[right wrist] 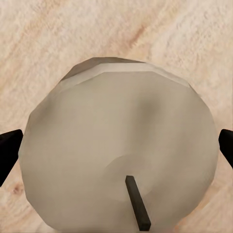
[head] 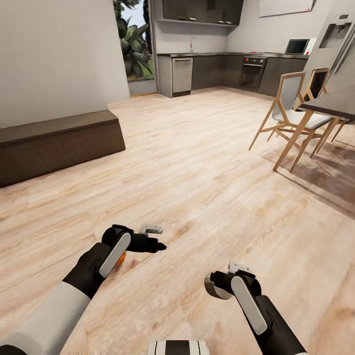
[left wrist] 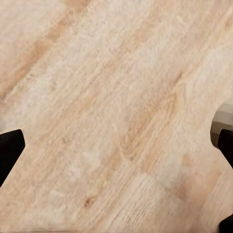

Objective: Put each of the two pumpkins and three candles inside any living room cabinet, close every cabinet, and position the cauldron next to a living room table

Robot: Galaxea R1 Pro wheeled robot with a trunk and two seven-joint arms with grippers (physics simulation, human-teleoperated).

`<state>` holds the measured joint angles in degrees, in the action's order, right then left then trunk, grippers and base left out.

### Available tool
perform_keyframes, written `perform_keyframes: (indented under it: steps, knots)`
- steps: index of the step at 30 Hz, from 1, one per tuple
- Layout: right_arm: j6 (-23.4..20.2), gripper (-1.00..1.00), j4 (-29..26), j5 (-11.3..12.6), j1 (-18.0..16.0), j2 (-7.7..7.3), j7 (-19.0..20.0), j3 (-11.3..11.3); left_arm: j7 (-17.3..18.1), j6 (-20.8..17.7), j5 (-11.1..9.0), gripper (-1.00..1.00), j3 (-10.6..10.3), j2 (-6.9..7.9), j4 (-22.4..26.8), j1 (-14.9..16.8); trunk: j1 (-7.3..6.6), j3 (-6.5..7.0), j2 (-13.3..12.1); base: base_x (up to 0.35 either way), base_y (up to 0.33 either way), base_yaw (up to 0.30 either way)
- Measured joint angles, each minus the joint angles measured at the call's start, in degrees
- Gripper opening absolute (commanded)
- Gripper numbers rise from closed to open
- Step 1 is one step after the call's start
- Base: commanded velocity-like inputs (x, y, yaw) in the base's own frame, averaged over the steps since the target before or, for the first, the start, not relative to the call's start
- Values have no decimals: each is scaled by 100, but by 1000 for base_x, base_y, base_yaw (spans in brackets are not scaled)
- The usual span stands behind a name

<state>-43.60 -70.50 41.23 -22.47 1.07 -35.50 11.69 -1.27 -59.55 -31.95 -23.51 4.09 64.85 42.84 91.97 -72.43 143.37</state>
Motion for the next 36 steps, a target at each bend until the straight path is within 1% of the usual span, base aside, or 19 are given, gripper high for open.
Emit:
perform_keyframes:
  steps: [36]
  knots:
    - [1, -100, 44, 1, 0, 8, 0, 12, 0, 1, 0, 100, 8, 0, -23, 0, 0, 0, 0, 0, 0, 287]
